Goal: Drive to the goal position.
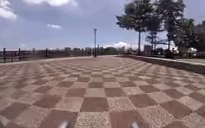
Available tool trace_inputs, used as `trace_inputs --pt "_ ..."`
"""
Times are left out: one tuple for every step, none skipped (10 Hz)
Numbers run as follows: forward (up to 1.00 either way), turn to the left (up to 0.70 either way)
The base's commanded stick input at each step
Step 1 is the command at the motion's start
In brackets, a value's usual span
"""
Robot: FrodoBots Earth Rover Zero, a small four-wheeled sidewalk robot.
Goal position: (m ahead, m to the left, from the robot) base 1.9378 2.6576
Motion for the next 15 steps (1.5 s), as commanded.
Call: trace_inputs --pt "0.7 0.0" --pt "0.7 0.0" --pt "0.7 0.0" --pt "0.7 0.0" --pt "0.7 0.0" --pt "0.7 0.0" --pt "0.7 0.0" --pt "0.7 0.0" --pt "0.7 0.0" --pt "0.7 0.0" --pt "0.7 0.0" --pt "0.7 0.0" --pt "0.7 0.0" --pt "0.7 0.0" --pt "0.7 0.0"
